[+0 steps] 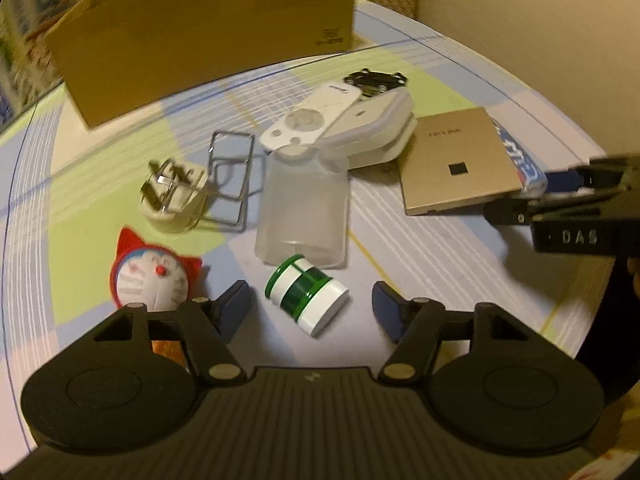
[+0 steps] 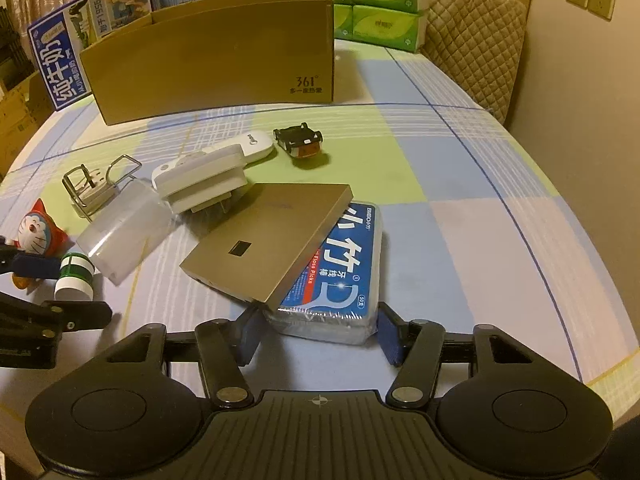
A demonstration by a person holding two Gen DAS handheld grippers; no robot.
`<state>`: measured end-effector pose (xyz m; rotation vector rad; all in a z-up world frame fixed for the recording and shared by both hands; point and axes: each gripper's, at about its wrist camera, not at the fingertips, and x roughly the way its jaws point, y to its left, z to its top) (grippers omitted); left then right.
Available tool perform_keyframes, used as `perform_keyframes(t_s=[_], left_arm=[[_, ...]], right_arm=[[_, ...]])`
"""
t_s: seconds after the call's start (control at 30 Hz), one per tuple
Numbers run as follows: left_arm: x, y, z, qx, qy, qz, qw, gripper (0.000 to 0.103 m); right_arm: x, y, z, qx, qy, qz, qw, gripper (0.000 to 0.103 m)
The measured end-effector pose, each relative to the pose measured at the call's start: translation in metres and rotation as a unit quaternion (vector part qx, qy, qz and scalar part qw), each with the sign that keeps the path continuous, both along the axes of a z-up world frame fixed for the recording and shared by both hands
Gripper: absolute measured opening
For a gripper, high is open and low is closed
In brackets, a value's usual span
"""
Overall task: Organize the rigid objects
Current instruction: 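Close the left gripper on the green-and-white bottle while the right gripper grasps the blue toothpick box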
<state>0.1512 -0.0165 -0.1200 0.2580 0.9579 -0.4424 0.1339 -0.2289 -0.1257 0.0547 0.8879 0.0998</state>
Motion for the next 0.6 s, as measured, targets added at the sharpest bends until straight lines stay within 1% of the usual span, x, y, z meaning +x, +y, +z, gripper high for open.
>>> perform_keyframes(t_s=[0.07, 0.13, 0.2, 0.23, 0.3, 0.43, 0.5, 0.6], left_arm=[[-0.002, -0.004, 0.001, 0.011, -0.014, -0.023, 0.9996, 0.061], [-0.004, -0.006, 0.003, 0.019, -0.025, -0.043, 0.9986, 0.057], [-0.004, -0.008, 0.004, 0.025, -0.025, -0.055, 0.9979, 0.049], [-0.005, -0.009, 0.003, 0.028, -0.022, -0.058, 0.9977, 0.047], [-0.006, -0.009, 0.004, 0.032, -0.016, -0.058, 0.9977, 0.041], [-0.012, -0.008, 0.007, 0.035, -0.011, -0.048, 0.9982, 0.038], [-0.014, -0.007, 0.007, 0.032, -0.012, -0.042, 0.9985, 0.033], [-0.013, -0.008, 0.006, 0.030, -0.010, -0.029, 0.9991, 0.032]], right_arm=[[-0.001, -0.001, 0.001, -0.004, 0.001, -0.001, 1.000, 0.055], [-0.002, -0.002, 0.001, -0.005, 0.003, -0.002, 1.000, 0.055], [-0.003, -0.003, 0.001, -0.002, 0.004, -0.002, 1.000, 0.055], [-0.004, -0.004, 0.001, -0.002, 0.004, -0.002, 1.000, 0.055], [-0.004, -0.005, 0.001, 0.000, 0.005, -0.003, 1.000, 0.055], [-0.006, -0.007, 0.001, 0.004, 0.008, -0.008, 1.000, 0.055], [-0.008, -0.007, 0.002, 0.006, 0.009, -0.010, 1.000, 0.055], [-0.011, -0.006, 0.002, 0.006, 0.009, -0.009, 1.000, 0.055]])
